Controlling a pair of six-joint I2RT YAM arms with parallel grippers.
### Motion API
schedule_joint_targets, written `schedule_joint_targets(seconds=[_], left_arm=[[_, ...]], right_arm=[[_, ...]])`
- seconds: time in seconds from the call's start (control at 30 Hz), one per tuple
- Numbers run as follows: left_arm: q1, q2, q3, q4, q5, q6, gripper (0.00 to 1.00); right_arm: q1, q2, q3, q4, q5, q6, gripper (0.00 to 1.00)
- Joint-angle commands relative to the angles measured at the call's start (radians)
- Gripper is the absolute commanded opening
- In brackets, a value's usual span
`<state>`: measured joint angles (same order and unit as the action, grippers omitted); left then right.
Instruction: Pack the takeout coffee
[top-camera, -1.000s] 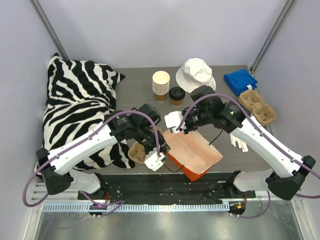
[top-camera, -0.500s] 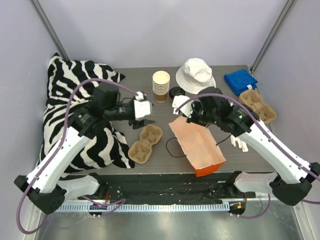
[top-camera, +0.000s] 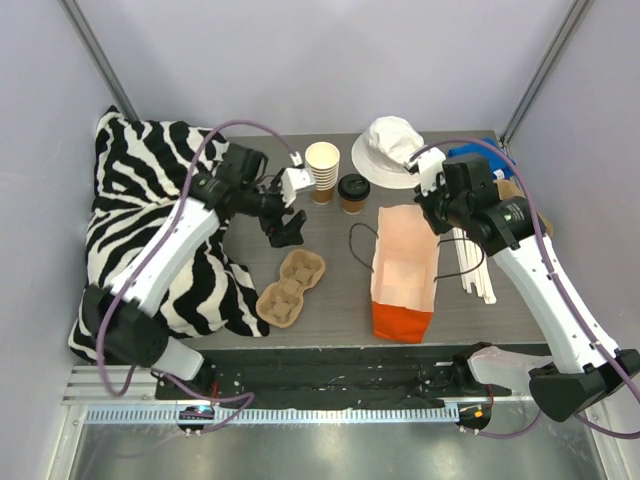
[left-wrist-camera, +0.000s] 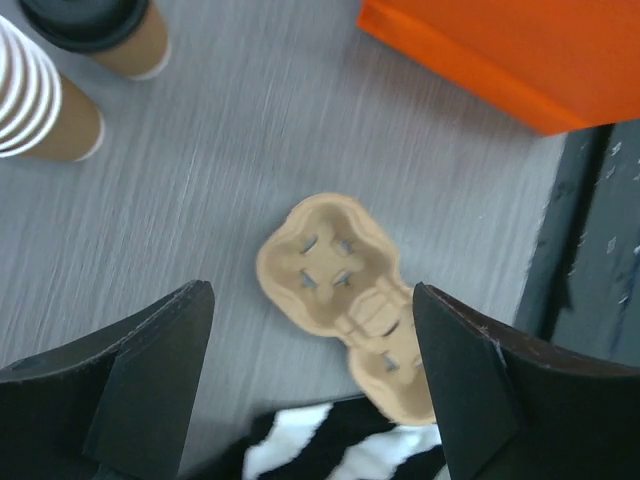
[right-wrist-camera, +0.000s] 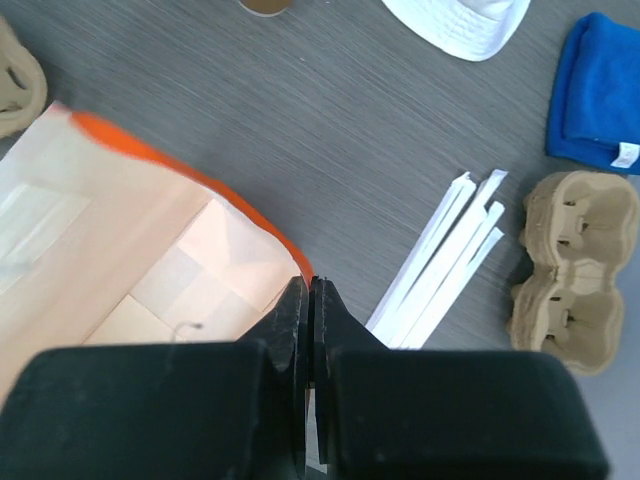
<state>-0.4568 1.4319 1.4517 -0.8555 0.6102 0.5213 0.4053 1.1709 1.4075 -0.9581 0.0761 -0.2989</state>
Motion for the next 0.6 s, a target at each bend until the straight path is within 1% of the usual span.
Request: schedule_joint_targets(seconds=[0.0,0.07,0.1,0.13,0.2,0.27,0.3,0.33,0.43,0.57], left_arm=[[0.012,0.201,0.157,-0.209,0.016,0.193,0.86],[0.012,0.246,0.180,-0.205,0.005,0.223,0.86],[0.013,0.266,0.179,-0.198,-0.007,0.262,0.86],[0.012,0.292,0.171,-0.186,-0.013,0.284,0.85],[0.012,0.317,0.161,-0.166,-0.021,0.310,0.83],[0.012,0.351,0.144,-0.169,-0.012,0.382,0.81],[0.009,0.361,0.139,-0.172,-0.003,0.408,0.77],[0.009,0.381,0.128,-0.168,0.000,0.454,0.76],[0.009,0.403,0.105,-0.142,0.003,0.494,0.75],[0.009,0.473,0.127,-0.149,-0.006,0.555,0.72]], right_arm=[[-0.014,-0.037,-0.013,0.016,-0.062,0.076,0.01],[-0.020,-0.043,-0.036,0.016,-0.064,0.072,0.01],[-0.025,-0.048,-0.042,0.015,-0.108,0.073,0.01],[-0.026,-0.051,-0.047,0.013,-0.111,0.073,0.01],[-0.034,-0.051,-0.044,0.007,-0.125,0.079,0.01],[-0.042,-0.047,-0.039,-0.002,-0.133,0.080,0.01],[-0.046,-0.045,-0.041,-0.004,-0.136,0.080,0.01],[-0.048,-0.047,-0.041,-0.004,-0.144,0.078,0.01],[-0.051,-0.043,-0.048,-0.002,-0.162,0.075,0.01],[-0.054,-0.033,-0.047,-0.004,-0.171,0.076,0.01]])
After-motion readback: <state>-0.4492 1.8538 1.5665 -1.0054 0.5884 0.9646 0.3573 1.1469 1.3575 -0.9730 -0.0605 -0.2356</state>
